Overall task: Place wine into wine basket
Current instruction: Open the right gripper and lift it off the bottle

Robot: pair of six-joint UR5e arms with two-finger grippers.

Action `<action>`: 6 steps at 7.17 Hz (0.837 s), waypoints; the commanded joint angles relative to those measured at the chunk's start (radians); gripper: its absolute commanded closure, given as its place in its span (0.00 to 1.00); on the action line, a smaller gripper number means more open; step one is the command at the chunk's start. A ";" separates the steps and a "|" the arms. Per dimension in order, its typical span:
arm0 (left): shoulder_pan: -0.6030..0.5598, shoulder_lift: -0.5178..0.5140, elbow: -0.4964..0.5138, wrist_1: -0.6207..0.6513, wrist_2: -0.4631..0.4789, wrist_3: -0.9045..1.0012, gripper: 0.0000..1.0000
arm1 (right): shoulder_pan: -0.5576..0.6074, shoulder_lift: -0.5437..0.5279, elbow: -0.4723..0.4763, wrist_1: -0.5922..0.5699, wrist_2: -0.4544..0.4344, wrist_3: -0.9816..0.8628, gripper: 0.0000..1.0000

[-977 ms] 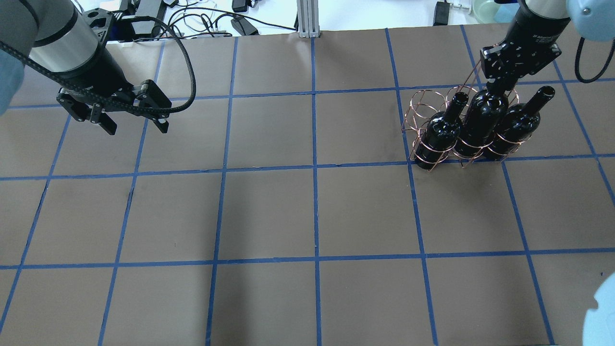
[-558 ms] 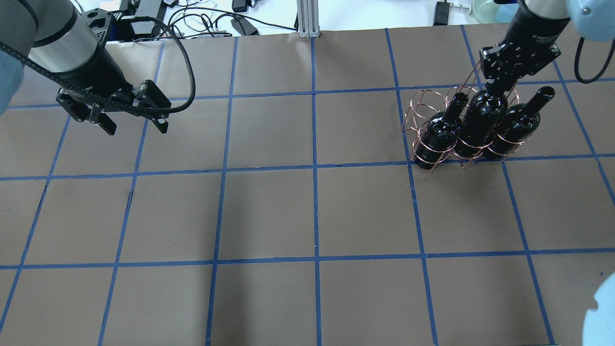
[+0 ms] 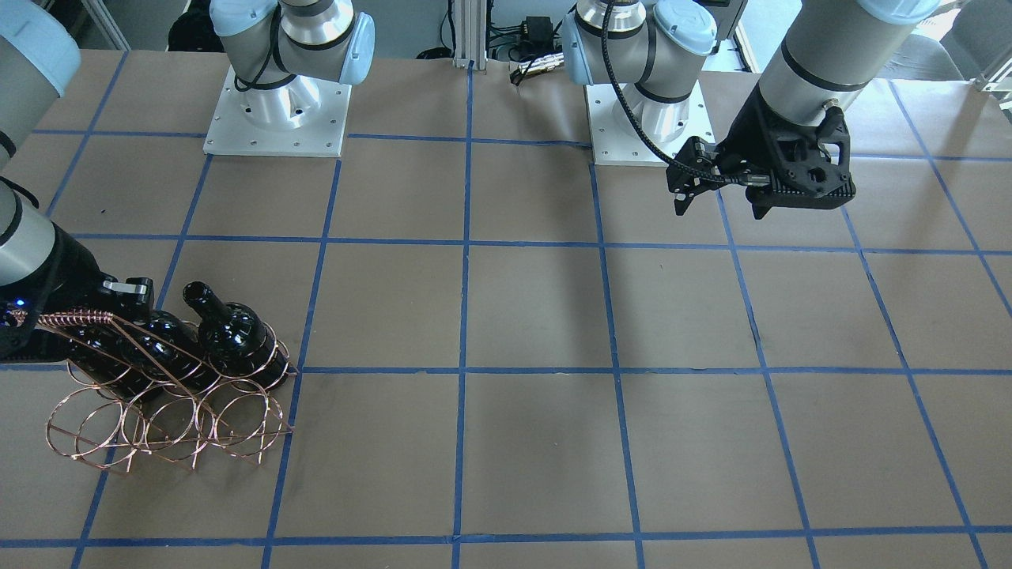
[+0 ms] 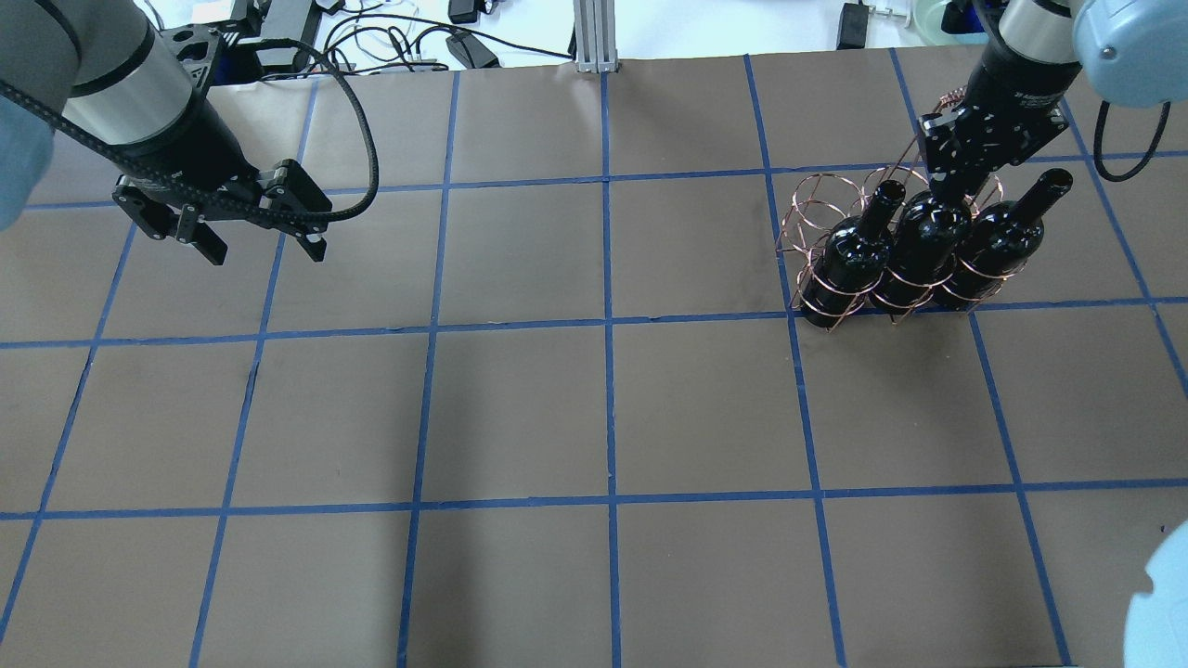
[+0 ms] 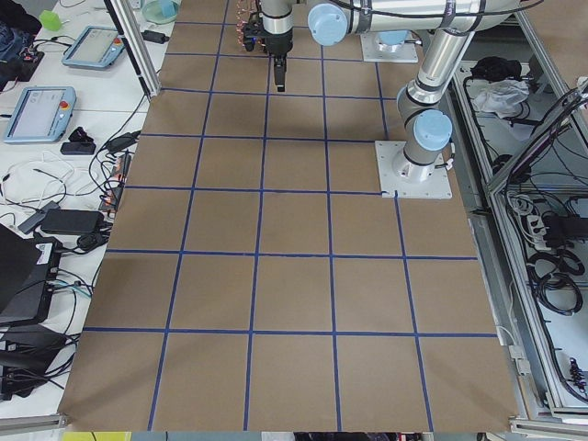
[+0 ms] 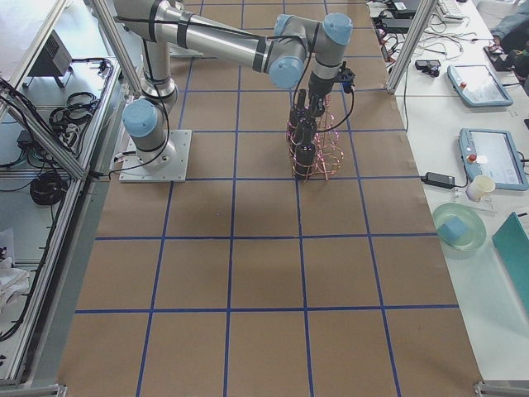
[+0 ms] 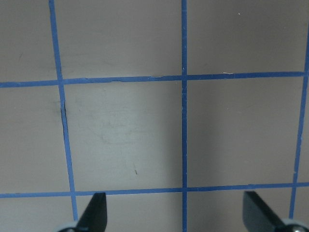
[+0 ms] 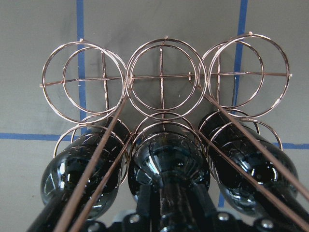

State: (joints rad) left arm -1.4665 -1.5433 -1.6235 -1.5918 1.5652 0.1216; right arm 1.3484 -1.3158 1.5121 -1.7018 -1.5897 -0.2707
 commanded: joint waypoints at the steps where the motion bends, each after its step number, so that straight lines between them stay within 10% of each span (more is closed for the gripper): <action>1: -0.002 0.008 -0.001 0.000 -0.005 0.000 0.00 | 0.000 0.001 0.023 -0.013 0.001 -0.001 1.00; 3: -0.005 0.008 0.001 0.004 -0.005 0.000 0.00 | 0.000 0.003 0.037 -0.051 -0.003 -0.002 0.84; 4: -0.005 0.008 0.001 0.006 -0.004 0.000 0.00 | 0.000 0.003 0.039 -0.048 -0.001 0.008 0.31; 5: -0.005 0.006 0.001 0.006 -0.002 0.000 0.00 | 0.000 -0.002 0.037 -0.055 0.001 0.013 0.01; 6: -0.005 0.006 0.001 0.006 -0.004 0.000 0.00 | 0.000 -0.019 0.022 -0.045 0.001 0.015 0.00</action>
State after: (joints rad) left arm -1.4710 -1.5364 -1.6231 -1.5865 1.5621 0.1212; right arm 1.3484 -1.3201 1.5457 -1.7520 -1.5898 -0.2600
